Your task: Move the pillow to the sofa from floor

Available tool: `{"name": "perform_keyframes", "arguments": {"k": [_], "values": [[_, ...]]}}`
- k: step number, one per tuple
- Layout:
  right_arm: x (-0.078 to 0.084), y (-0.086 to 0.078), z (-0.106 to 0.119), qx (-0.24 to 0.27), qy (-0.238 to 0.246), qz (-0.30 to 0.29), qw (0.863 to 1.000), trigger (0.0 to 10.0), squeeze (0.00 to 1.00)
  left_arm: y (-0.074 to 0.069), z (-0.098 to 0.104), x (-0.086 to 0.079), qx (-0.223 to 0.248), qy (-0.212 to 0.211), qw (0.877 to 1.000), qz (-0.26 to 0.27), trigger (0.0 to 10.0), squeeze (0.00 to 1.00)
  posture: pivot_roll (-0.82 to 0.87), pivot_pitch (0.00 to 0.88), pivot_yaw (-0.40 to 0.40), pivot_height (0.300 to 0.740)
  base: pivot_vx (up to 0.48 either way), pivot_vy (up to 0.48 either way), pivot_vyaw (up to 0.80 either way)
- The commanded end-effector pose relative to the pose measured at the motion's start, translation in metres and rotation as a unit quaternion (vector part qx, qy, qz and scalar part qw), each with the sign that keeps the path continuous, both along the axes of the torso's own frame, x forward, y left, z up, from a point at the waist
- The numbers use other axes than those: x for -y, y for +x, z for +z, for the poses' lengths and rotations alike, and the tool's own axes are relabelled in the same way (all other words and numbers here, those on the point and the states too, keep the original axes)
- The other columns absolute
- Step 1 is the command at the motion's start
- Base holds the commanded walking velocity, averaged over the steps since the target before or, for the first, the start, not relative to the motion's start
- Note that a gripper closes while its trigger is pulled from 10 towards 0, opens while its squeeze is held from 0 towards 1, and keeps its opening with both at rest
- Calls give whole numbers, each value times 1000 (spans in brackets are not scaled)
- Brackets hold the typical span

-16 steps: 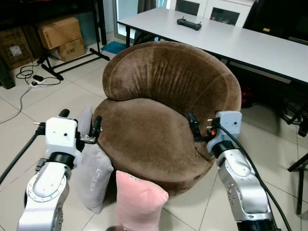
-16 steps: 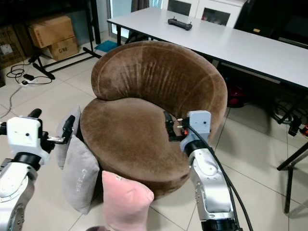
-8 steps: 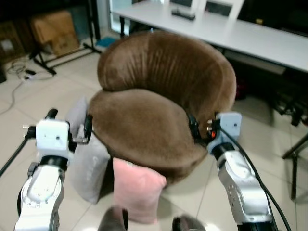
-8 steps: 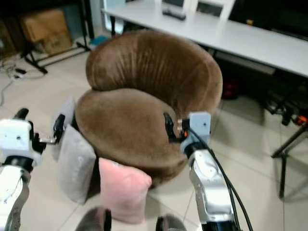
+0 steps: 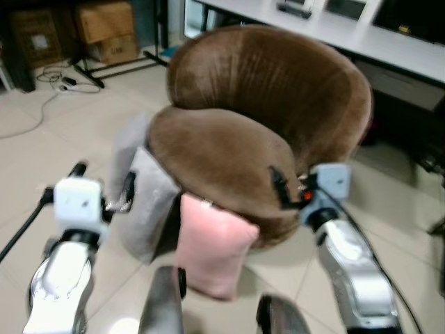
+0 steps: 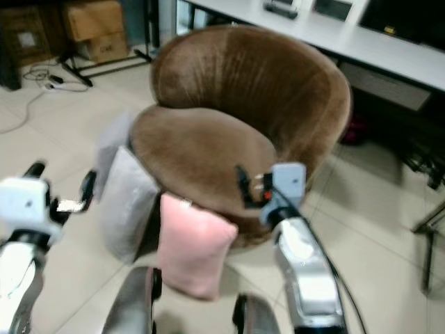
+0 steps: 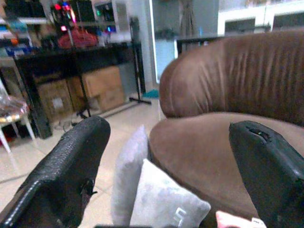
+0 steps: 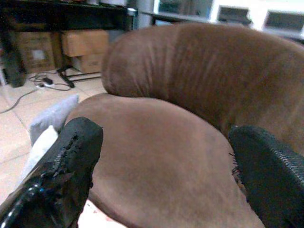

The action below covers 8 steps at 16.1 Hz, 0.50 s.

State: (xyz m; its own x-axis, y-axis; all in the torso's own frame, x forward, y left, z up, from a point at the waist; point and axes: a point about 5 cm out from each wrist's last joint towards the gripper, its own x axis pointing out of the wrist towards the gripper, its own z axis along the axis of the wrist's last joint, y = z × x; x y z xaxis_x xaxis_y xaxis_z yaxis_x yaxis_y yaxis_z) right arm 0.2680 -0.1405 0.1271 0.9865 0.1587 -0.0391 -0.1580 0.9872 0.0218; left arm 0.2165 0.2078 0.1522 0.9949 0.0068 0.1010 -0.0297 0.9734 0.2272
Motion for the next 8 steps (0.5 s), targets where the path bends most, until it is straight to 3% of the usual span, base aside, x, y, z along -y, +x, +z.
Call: {"name": "perform_keyframes", "arguments": {"k": [1,4,8], "values": [[1,0,-1,-8,-9,-2,1000,10000,0,-1,-3,1,-6,-4,1000,-5,10000,0,79,0,-80,621,382,0,0],[5,7,-12,-21,-13,-22,999,10000,0,-1,-4,0,-8,3,1000,0,10000,0,80,0,-92,621,394,0,800],[8,7,-16,-23,-3,-32,999,10000,0,0,-4,-2,-9,8,1000,0,10000,0,84,0,-92,621,392,0,0]]}}
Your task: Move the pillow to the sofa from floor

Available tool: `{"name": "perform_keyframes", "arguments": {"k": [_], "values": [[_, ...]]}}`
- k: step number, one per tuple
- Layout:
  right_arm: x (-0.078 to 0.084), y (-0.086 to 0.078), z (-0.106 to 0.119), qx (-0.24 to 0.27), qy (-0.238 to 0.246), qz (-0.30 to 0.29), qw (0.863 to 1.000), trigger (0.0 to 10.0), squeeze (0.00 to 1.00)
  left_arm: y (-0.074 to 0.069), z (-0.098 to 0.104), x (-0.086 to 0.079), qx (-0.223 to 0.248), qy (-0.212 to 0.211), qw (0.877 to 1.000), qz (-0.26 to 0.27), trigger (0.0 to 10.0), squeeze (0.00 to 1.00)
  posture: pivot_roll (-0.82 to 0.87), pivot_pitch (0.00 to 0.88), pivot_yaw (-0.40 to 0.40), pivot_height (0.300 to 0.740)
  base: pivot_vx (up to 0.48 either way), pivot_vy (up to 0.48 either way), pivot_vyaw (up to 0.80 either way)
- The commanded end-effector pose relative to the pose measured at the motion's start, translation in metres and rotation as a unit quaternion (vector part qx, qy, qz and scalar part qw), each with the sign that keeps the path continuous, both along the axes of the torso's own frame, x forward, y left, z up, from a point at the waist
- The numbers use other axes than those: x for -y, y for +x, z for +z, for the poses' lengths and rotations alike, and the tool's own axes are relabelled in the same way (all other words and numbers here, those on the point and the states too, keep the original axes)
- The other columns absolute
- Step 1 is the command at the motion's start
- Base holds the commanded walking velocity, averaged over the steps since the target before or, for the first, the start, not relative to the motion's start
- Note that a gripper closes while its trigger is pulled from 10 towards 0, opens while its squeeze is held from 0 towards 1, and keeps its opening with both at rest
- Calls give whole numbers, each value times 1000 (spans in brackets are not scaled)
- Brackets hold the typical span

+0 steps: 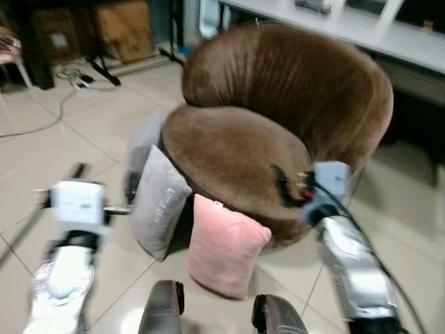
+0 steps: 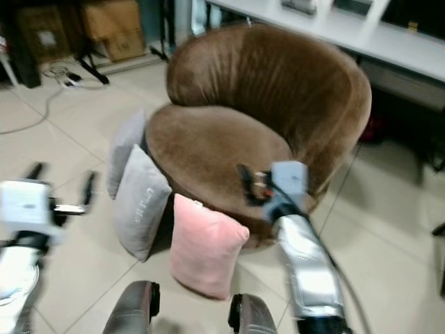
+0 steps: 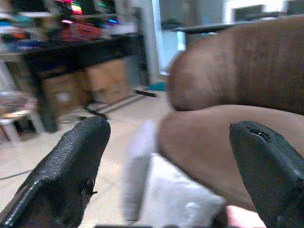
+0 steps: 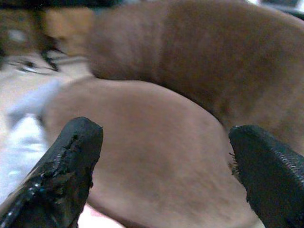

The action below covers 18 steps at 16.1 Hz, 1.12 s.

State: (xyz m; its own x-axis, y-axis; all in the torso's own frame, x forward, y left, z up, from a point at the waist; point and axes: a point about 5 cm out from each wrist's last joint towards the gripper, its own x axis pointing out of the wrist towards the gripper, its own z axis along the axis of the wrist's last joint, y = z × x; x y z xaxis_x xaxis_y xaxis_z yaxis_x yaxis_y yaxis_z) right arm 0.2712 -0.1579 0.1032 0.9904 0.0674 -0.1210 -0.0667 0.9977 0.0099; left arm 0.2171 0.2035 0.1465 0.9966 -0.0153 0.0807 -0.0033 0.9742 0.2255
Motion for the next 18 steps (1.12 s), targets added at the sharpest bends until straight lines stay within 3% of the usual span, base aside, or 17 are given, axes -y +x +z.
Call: {"name": "perform_keyframes", "arguments": {"k": [1,10,18], "values": [[-9,3,6,15,14,10,1000,10000,0,0,2,-6,1,12,1000,10,10000,0,84,0,-92,621,394,0,0],[-13,8,11,24,15,0,1000,10000,0,6,-1,-4,-4,15,1000,2,10000,0,78,0,-84,621,380,0,0],[-10,12,1,10,24,7,1000,10000,0,5,-2,-5,2,23,1000,5,10000,0,83,0,-97,541,0,0,0]]}}
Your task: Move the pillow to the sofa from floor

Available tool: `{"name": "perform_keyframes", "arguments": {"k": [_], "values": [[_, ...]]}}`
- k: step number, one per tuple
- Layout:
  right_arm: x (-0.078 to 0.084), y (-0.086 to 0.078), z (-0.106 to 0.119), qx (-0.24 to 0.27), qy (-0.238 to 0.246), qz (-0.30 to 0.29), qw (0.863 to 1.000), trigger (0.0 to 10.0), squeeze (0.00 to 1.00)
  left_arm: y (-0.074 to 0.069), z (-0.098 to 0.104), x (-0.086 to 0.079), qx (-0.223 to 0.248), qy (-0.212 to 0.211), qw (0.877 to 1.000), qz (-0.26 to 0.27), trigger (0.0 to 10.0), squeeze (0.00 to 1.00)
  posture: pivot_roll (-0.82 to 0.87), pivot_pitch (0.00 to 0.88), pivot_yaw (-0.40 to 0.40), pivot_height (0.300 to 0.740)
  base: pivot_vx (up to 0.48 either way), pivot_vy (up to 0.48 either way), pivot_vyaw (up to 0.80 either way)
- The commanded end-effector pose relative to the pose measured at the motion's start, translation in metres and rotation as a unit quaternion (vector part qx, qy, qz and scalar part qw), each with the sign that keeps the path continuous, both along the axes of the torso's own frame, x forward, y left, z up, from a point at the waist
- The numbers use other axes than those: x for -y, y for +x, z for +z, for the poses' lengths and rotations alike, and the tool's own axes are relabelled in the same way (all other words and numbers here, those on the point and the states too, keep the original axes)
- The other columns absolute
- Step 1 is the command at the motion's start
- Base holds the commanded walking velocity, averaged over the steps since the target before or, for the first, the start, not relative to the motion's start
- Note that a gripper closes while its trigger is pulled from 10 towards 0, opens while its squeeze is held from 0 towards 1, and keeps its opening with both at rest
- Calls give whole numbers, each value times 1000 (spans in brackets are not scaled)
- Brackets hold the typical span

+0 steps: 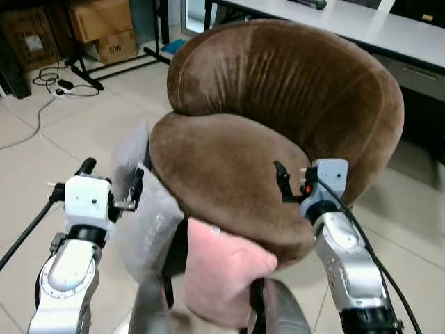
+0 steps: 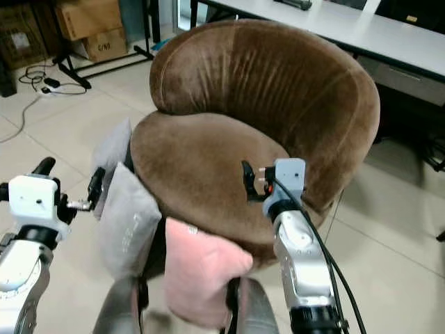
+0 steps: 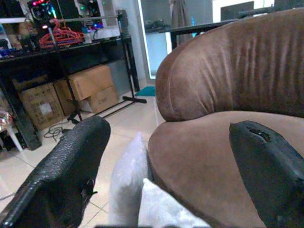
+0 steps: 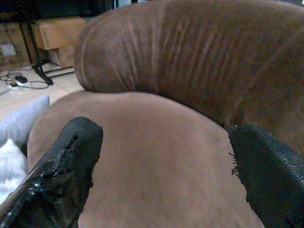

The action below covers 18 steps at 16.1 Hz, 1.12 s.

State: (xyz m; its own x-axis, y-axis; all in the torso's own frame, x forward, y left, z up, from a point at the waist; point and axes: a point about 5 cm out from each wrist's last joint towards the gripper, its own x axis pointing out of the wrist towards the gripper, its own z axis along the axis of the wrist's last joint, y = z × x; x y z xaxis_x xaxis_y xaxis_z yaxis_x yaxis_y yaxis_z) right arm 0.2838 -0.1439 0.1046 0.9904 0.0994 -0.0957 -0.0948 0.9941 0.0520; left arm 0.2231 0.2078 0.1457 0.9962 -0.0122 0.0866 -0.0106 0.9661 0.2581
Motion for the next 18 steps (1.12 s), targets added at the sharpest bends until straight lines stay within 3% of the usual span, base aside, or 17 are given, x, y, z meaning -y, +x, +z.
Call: {"name": "perform_keyframes", "arguments": {"k": [1,5,8,13,16,17,18], "values": [[5,-3,-5,-4,3,-4,1000,10000,0,-1,-2,-1,-2,8,1000,4,10000,0,87,0,-101,526,0,0,0],[5,-8,-14,-26,-11,18,999,10000,0,-3,-4,-2,-5,10,1000,4,10000,0,87,0,-103,486,0,0,0],[2,-11,-18,-43,2,29,999,10000,0,-6,-6,-2,-7,12,1000,6,10000,0,87,0,-109,486,0,0,0],[-2,1,-21,-62,5,28,998,10000,0,-9,-10,-3,-21,8,1000,-12,10000,0,73,0,-113,486,0,0,0],[-3,4,-40,-112,-5,43,993,10000,0,-8,-10,-3,-33,7,999,-32,10000,0,85,42,-130,486,0,0,0],[-6,8,-44,-115,-4,58,992,10000,1000,-9,-10,-2,-40,11,998,-47,10000,0,88,58,-131,486,0,0,0],[-9,11,-49,-124,-9,70,990,10000,1000,-11,-10,-1,-46,7,997,-62,10000,0,89,79,-133,486,0,0,0]]}}
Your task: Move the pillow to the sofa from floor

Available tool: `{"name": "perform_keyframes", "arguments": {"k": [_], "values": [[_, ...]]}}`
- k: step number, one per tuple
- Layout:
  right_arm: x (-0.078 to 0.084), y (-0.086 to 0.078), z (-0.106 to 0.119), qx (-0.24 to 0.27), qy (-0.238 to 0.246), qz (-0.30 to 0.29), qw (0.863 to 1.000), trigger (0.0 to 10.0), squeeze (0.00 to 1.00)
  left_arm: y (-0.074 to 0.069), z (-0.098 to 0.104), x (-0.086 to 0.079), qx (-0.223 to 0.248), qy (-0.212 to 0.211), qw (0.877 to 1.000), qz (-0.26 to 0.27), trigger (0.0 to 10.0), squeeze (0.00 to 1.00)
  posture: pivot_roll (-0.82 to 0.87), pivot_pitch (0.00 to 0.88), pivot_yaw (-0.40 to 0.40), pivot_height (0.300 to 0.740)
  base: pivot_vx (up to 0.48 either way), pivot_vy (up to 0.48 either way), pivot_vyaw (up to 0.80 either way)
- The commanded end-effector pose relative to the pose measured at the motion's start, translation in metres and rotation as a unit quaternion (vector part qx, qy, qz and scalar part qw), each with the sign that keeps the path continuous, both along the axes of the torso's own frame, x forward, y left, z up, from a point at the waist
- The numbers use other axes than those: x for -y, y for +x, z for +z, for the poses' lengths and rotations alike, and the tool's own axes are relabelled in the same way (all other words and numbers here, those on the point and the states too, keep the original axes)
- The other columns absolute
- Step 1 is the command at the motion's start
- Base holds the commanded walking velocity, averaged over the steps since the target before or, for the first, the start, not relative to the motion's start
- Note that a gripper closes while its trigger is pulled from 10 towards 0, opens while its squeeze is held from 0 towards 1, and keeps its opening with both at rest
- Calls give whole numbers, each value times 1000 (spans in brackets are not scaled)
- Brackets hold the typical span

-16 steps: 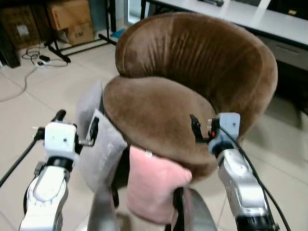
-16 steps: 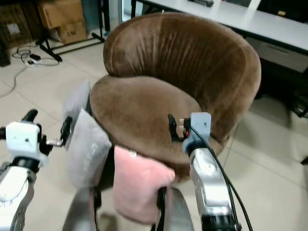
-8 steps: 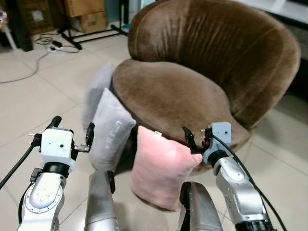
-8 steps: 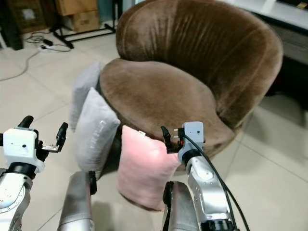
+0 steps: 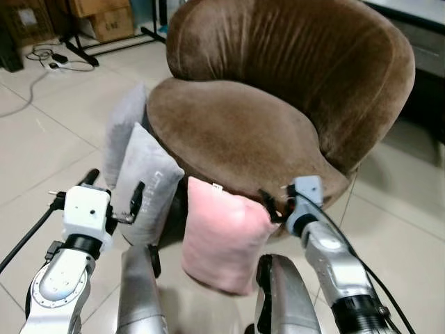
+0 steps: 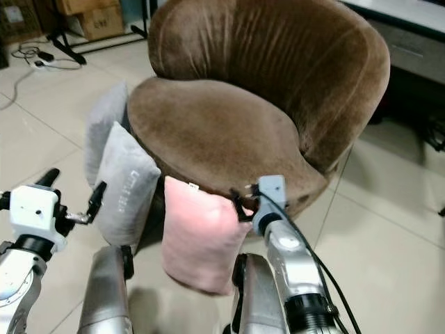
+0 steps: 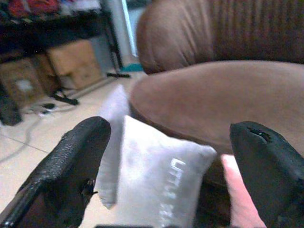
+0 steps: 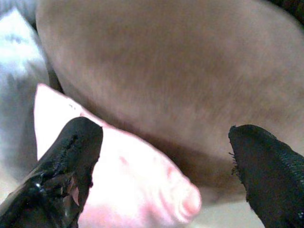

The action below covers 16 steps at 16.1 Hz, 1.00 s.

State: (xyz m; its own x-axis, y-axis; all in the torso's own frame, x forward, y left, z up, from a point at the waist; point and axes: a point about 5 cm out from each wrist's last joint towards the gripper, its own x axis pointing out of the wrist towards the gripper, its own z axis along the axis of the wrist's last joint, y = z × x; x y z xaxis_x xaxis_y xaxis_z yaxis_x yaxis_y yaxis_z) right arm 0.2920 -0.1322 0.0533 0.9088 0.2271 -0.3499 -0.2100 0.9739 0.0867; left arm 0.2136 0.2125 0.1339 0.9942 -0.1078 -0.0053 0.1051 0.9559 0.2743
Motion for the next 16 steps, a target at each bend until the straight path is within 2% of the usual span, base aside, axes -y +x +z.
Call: {"name": "perform_keyframes", "arguments": {"k": [1,4,7,8,10,12,15,16], "values": [[0,6,-1,1,0,13,1000,10000,1000,-4,2,7,-10,-1,999,-36,10000,0,96,104,-142,486,0,0,0],[-6,22,-12,-27,-20,52,998,10000,1000,-13,-1,16,-44,7,993,-106,10000,0,99,193,-167,486,0,0,0],[-14,27,-18,-40,-28,78,996,10000,1000,-32,2,23,-88,-18,978,-188,10000,0,98,252,-170,486,0,0,0],[-17,27,-19,-40,-29,87,995,10000,1000,-35,2,23,-98,-13,975,-200,10000,0,100,261,-159,486,0,0,0],[-25,30,-22,-40,-63,109,991,10000,1000,-43,8,19,-110,-8,971,-214,10000,0,93,292,-136,486,0,0,0],[-23,40,-14,-24,-66,72,995,10000,1000,-49,14,18,-114,-8,970,-215,10000,0,112,335,-133,486,0,0,0],[-15,45,-11,-15,-63,27,998,10000,1000,-57,18,21,-119,-6,969,-218,10000,0,131,326,-140,486,0,0,0],[-13,45,-11,-15,-64,20,998,10000,0,-60,20,20,-120,-8,969,-216,10000,0,137,328,-146,486,0,0,0]]}}
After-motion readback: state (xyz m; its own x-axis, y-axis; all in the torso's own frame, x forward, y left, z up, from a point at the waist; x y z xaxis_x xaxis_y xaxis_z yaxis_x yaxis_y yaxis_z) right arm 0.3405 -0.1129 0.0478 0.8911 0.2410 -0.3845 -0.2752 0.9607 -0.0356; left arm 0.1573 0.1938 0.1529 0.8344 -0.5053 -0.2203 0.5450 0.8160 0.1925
